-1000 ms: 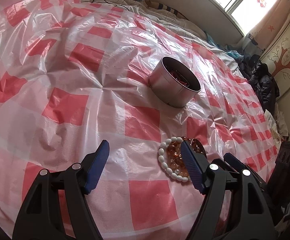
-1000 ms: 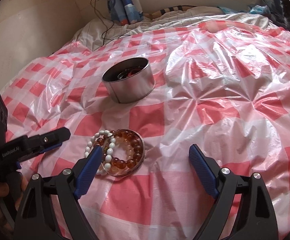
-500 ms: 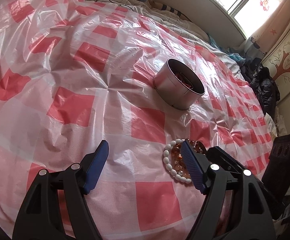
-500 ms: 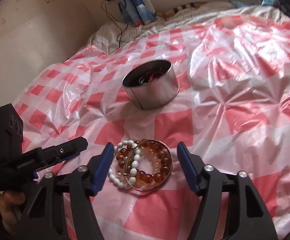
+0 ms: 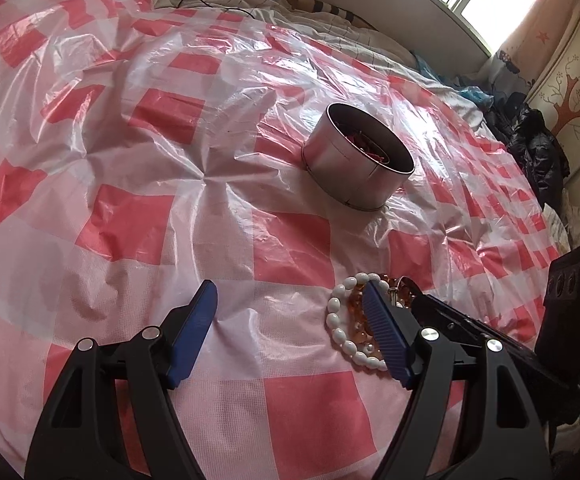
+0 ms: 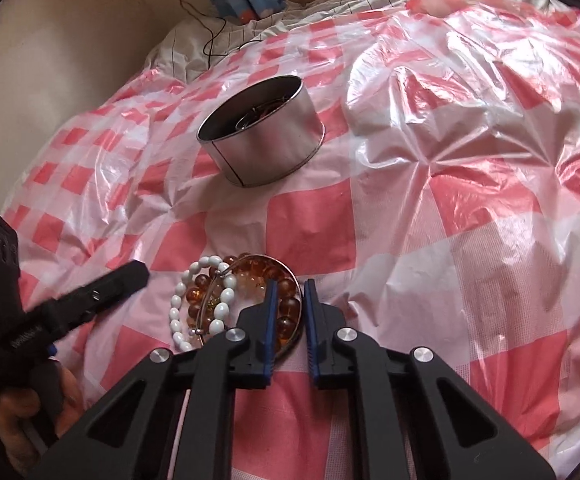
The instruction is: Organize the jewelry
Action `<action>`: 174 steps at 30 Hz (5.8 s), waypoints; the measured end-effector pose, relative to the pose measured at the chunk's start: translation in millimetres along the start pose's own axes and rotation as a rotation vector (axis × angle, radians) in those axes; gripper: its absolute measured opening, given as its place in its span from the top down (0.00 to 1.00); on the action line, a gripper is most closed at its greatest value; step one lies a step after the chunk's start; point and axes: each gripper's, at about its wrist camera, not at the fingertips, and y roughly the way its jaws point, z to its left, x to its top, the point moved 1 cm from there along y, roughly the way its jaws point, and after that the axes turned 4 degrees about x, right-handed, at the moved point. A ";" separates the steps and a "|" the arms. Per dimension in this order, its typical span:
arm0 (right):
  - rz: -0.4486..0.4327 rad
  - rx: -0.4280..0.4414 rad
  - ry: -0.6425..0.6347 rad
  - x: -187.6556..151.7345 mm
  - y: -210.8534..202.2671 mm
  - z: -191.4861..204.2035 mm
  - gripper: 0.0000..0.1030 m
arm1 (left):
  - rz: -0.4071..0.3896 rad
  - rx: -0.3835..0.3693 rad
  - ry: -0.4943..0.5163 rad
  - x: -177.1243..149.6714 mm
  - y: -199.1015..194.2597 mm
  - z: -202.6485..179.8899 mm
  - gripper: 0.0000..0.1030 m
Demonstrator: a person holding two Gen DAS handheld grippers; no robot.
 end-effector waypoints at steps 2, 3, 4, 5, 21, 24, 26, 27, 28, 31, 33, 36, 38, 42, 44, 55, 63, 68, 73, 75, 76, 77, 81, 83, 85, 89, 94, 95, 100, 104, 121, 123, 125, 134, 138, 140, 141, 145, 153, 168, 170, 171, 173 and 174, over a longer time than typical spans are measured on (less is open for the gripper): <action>-0.020 0.024 0.032 1.5 -5.8 -4.9 0.94 | -0.004 0.013 0.026 0.3 2.1 -4.5 0.31; -0.033 0.028 0.044 2.5 -9.6 -6.9 0.94 | -0.006 0.017 0.037 0.4 3.1 -6.6 0.31; -0.048 0.026 0.050 3.6 -13.8 -9.0 0.94 | -0.007 0.021 0.049 0.2 4.0 -9.0 0.31; -0.063 0.021 0.054 5.0 -17.7 -10.5 0.94 | -0.008 0.023 0.060 -0.5 4.5 -10.5 0.31; -0.113 -0.035 0.056 12.2 -24.7 -14.6 0.94 | -0.019 -0.004 0.168 -9.0 -9.2 -13.7 0.94; -0.115 -0.042 0.052 12.7 -23.8 -14.4 0.94 | -0.044 0.015 0.116 -4.0 -17.6 2.9 0.94; -0.113 -0.052 0.045 12.8 -21.7 -13.7 0.94 | -0.026 0.030 0.118 -4.2 -14.9 7.1 0.94; -0.111 -0.060 0.040 12.8 -20.6 -13.3 0.94 | -0.006 0.034 0.125 -4.8 -11.5 6.6 0.94; -0.108 -0.067 0.037 12.5 -19.5 -13.4 0.94 | 0.018 0.038 0.135 -6.9 -7.1 5.3 0.94; -0.088 -0.078 0.045 12.6 -15.0 -16.9 0.94 | 0.027 0.058 0.151 -8.4 -3.3 3.2 0.90; -0.081 -0.079 0.051 12.6 -12.9 -19.0 0.94 | 0.018 0.061 0.146 -7.1 -3.3 3.0 0.79; -0.070 -0.098 0.035 12.0 -10.1 -17.0 0.94 | -0.008 0.085 0.128 -5.1 -4.4 5.5 0.57; -0.058 -0.120 0.012 10.9 -6.9 -13.5 0.92 | -0.005 0.089 0.125 -4.7 -2.2 6.1 0.55; -0.042 -0.163 -0.049 8.4 -1.4 -5.1 0.87 | -0.001 0.114 0.157 -6.4 2.8 0.5 0.52; -0.040 -0.179 -0.069 7.4 -0.4 -2.9 0.87 | -0.002 0.127 0.176 -8.1 4.2 -2.5 0.51; -0.040 -0.186 -0.078 6.3 0.1 -1.7 0.87 | -0.009 0.152 0.214 -10.8 5.3 -8.4 0.50; -0.049 -0.183 -0.079 6.4 -2.2 -1.4 0.88 | -0.011 0.151 0.252 -12.2 5.6 -16.2 0.66; -0.068 -0.153 -0.051 8.7 -8.1 -4.6 0.93 | -0.013 0.134 0.271 -12.4 3.7 -19.6 0.93; -0.106 -0.114 -0.029 12.0 -17.6 -4.1 0.95 | -0.065 0.112 0.272 -9.3 -9.0 -22.2 0.94; -0.123 -0.092 -0.024 13.5 -22.1 -2.8 0.96 | -0.089 0.105 0.275 -7.7 -15.2 -24.5 0.94; -0.131 -0.085 -0.023 14.3 -24.4 -2.1 0.96 | -0.098 0.096 0.272 -6.4 -18.7 -25.3 0.94; -0.137 -0.080 -0.022 15.3 -26.3 -1.5 0.96 | -0.108 0.085 0.268 -4.6 -22.4 -25.5 0.94; -0.129 -0.070 -0.018 17.0 -27.0 -1.1 0.96 | -0.145 0.053 0.239 3.2 -33.0 -22.0 0.94; -0.111 -0.075 -0.007 16.4 -23.1 -2.7 0.96 | -0.153 0.037 0.223 4.9 -35.5 -19.8 0.94; -0.092 -0.095 -0.004 15.1 -18.5 -4.1 0.91 | -0.162 0.030 0.219 5.3 -38.1 -19.4 0.94; -0.089 -0.115 -0.019 12.9 -15.0 -2.5 0.69 | -0.149 0.024 0.223 4.8 -36.2 -19.5 0.94; -0.043 -0.180 -0.112 7.4 0.2 9.4 0.69 | -0.116 0.033 0.197 4.6 -26.6 -13.1 0.94; -0.038 -0.207 -0.147 6.1 2.0 14.1 0.78 | -0.115 0.035 0.195 4.3 -25.6 -12.7 0.94; -0.077 -0.224 -0.200 3.2 -5.7 22.6 0.96 | -0.137 0.018 0.187 4.6 -30.6 -12.5 0.94; -0.142 -0.146 -0.134 10.2 -24.4 17.4 0.96 | -0.163 -0.036 0.165 8.5 -40.1 -13.2 0.94; -0.272 -0.072 -0.126 86.2 -51.6 22.8 0.96 | -0.247 -0.148 0.224 122.1 -13.7 -79.0 0.93; -0.270 -0.082 -0.126 91.7 -46.4 21.6 0.96 | -0.134 -0.096 0.238 126.9 23.8 -77.9 0.91; -0.267 -0.096 -0.140 96.9 -40.8 23.3 0.96 | -0.047 -0.057 0.242 122.7 47.2 -70.5 0.81; -0.208 -0.156 -0.256 121.8 14.6 50.5 0.96 | -0.150 -0.108 0.055 116.1 -7.2 -14.4 0.39; -0.163 -0.198 -0.269 127.2 38.3 49.2 0.94 | -0.124 -0.092 0.007 96.8 -16.7 4.0 0.39; -0.175 -0.204 -0.249 122.7 29.3 43.9 0.81 | -0.089 -0.069 0.030 80.7 -16.3 3.5 0.39; -0.188 -0.204 -0.244 119.1 21.0 42.0 0.75 | -0.065 -0.062 0.052 72.5 -14.3 0.5 0.39; -0.188 -0.195 -0.260 92.5 -20.4 39.6 0.64 | -0.008 -0.074 0.179 40.8 -9.2 -25.2 0.39; -0.091 -0.131 -0.248 23.2 -49.9 32.4 0.60 | 0.043 -0.098 0.177 12.8 0.0 -35.1 0.39; -0.140 -0.075 -0.093 19.4 -52.3 10.1 0.50 | 0.072 -0.131 0.259 -3.3 19.3 -61.4 0.88; -0.136 -0.071 -0.087 19.9 -50.6 9.0 0.49 | 0.078 -0.166 0.224 0.4 18.2 -57.2 0.90; -0.135 -0.068 -0.083 20.1 -49.9 8.3 0.49 | 0.088 -0.177 0.211 1.0 18.8 -55.2 0.90; -0.130 -0.065 -0.076 20.2 -48.6 7.2 0.49 | 0.100 -0.190 0.194 1.3 20.5 -52.7 0.91; -0.129 -0.064 -0.075 20.2 -48.4 6.8 0.49 | 0.099 -0.202 0.183 1.9 20.1 -51.8 0.91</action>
